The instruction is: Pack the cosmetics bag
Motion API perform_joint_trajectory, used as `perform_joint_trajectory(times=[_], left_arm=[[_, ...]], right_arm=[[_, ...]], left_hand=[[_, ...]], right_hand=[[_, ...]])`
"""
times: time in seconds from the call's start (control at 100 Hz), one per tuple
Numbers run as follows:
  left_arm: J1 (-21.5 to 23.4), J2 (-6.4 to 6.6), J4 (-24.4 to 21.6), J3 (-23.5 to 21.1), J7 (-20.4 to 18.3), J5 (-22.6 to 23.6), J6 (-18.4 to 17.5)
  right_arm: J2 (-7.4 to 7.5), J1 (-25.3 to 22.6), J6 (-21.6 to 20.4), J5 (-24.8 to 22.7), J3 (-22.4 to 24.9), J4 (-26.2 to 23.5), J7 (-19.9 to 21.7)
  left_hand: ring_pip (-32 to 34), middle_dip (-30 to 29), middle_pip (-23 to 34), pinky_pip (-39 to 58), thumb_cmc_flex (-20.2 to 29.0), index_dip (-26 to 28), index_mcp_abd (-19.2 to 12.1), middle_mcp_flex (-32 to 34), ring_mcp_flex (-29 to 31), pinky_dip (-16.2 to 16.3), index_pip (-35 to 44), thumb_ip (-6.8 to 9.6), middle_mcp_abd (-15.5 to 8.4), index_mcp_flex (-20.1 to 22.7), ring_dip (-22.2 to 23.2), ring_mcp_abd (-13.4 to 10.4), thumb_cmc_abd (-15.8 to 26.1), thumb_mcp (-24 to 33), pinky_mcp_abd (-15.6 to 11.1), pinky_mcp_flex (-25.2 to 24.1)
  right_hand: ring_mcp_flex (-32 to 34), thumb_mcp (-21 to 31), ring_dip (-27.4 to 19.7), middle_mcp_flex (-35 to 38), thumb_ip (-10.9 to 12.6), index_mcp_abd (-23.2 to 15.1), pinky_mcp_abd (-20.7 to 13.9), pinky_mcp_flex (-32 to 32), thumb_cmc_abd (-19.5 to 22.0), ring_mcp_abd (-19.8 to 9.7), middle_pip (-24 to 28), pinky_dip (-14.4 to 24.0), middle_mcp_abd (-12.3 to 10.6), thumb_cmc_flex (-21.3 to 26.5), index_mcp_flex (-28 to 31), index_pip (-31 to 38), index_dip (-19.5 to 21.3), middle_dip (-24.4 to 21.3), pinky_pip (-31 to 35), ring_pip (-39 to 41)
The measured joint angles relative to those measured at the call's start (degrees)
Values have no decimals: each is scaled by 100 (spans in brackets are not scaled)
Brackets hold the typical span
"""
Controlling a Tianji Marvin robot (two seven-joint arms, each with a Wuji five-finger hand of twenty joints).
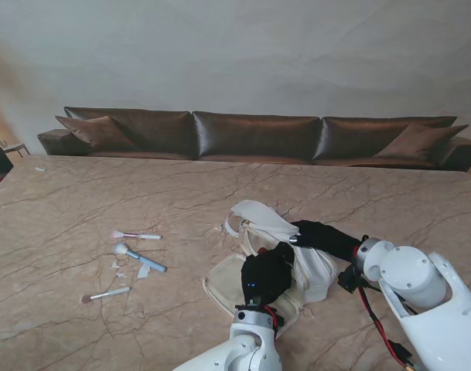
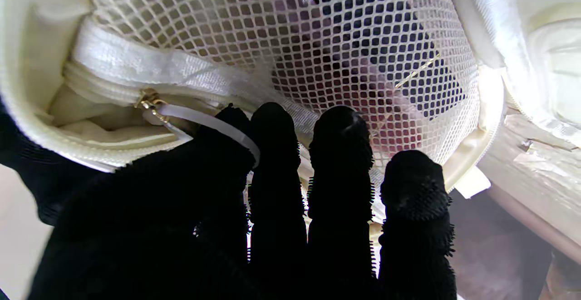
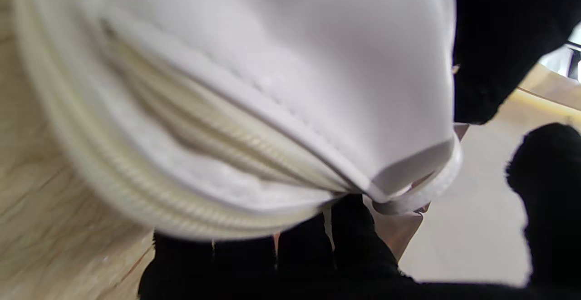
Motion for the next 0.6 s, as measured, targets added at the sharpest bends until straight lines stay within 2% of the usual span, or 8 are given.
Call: perform_joint_trajectory(times=[0.12,0.26,0.3,0.37,0.46,0.49,0.6], left_arm=[[39,21,-114,-56,-76,-55,17],[96,66,-256,-104,-126,-71,48],[102,74,-272,-105,-132,-72,57],[102,83,-278,-105,-160,-72,69],[101,87,-280,-106,-203,-89,95],[101,88,-281,-107,-215,-97,108],[102,97,-298,-109,-243,-109,135]], right_arm=[[10,-360,-179,-848,187,-381,-210],[-1,-973,-227,-1281,355,-843,-885],[-18,-1154,-225,-1436,400,-980,-1000],[-49,-1437,-198,-1659,456,-1210,-1078],[-72,-1754,-143,-2024,492,-1518,-1153],[-78,-1850,-129,-2188,501,-1617,-1187],[-87,-2159,-116,-2553,546,-1920,-1261]], left_hand=[[17,0,2,1,0,0,1,2,0,-1,0,0,0,0,0,-1,0,4,0,-12],[22,7,3,61,-2,0,1,27,0,-3,0,-1,0,1,0,-1,0,4,0,-12],[46,8,3,62,-2,1,1,27,0,-3,0,-1,0,1,0,-1,0,4,0,-12],[63,9,3,69,-3,1,1,29,13,-4,0,-1,0,1,0,-2,0,4,0,-5],[70,10,3,77,-6,1,1,73,68,-12,0,-2,0,1,0,-10,0,6,0,0],[71,10,3,78,-6,1,1,74,68,-12,0,-2,0,1,0,-10,0,7,0,0],[71,10,3,115,-9,1,1,79,68,-15,0,-2,0,1,0,-11,0,10,0,0]], right_hand=[[-245,55,-152,-162,-14,0,-17,-232,-266,0,-17,-51,28,13,-87,-53,-19,-10,-468,-160],[-401,111,-186,-331,-16,262,-18,-253,-544,0,-15,-93,220,33,-87,-90,-28,-10,-572,-164],[-408,115,-210,-391,-16,378,-18,-279,-572,0,-7,-95,296,207,-87,-112,-51,-11,-620,-204],[-492,115,-253,-458,-16,668,-18,-360,-660,0,7,-95,450,269,-85,-363,-160,-11,-767,-223],[-639,114,-311,-458,-16,842,-18,-451,-663,0,7,-95,546,331,-160,-531,-246,-19,-878,-231],[-688,114,-342,-462,-16,897,-18,-461,-690,0,7,-95,652,394,-160,-626,-255,-51,-943,-232],[-1026,116,-477,-847,-16,1218,-84,-713,-722,0,-115,-126,789,395,-191,-998,-376,-146,-1250,-371]])
